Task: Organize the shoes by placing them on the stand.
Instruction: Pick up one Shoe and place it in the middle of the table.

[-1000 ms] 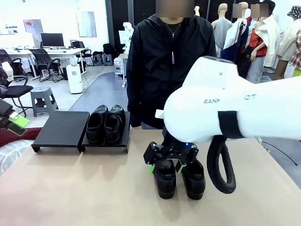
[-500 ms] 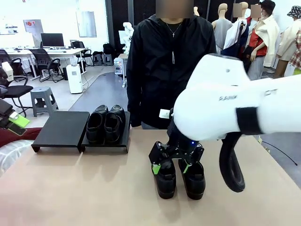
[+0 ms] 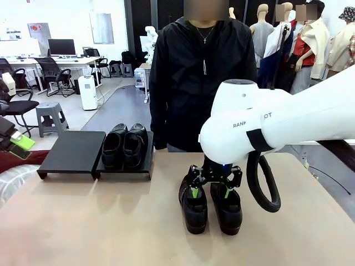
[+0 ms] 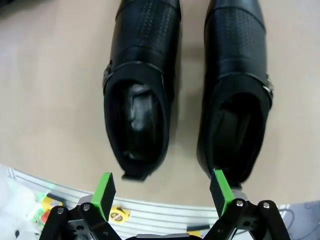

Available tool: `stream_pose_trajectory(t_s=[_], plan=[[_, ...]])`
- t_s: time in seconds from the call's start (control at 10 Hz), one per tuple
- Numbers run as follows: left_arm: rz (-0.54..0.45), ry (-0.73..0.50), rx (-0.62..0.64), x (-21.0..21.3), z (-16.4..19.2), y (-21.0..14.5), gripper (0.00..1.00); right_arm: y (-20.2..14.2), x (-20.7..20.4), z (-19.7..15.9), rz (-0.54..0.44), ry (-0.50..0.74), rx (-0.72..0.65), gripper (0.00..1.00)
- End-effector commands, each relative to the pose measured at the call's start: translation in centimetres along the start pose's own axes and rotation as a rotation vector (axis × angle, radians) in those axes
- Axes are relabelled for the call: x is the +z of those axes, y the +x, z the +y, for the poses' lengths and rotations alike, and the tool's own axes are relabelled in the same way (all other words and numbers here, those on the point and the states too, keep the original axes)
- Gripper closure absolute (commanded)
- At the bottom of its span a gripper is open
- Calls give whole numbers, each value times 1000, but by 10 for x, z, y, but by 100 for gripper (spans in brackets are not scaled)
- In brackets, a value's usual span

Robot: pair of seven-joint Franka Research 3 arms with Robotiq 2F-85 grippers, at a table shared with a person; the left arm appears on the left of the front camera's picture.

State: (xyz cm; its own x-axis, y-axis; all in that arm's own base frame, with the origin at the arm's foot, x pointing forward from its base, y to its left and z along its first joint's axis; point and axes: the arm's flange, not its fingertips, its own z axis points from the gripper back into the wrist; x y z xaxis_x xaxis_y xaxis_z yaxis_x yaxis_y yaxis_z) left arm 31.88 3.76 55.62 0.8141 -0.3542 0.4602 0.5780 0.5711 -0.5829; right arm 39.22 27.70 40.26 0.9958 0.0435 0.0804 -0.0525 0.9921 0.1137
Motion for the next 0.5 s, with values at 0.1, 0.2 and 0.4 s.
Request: stream_pose_trajectory(t_s=[0.1, 0.2, 0.4], plan=[[-13, -20, -23, 1, 0, 0, 0, 18, -22, 1, 5, 51, -46, 0], [-13, -20, -23, 1, 0, 0, 0, 21, -26, -2, -10, 54, -65, 0], [-13, -20, -23, 1, 0, 0, 0, 20, -27, -1, -30, 52, -53, 0]])
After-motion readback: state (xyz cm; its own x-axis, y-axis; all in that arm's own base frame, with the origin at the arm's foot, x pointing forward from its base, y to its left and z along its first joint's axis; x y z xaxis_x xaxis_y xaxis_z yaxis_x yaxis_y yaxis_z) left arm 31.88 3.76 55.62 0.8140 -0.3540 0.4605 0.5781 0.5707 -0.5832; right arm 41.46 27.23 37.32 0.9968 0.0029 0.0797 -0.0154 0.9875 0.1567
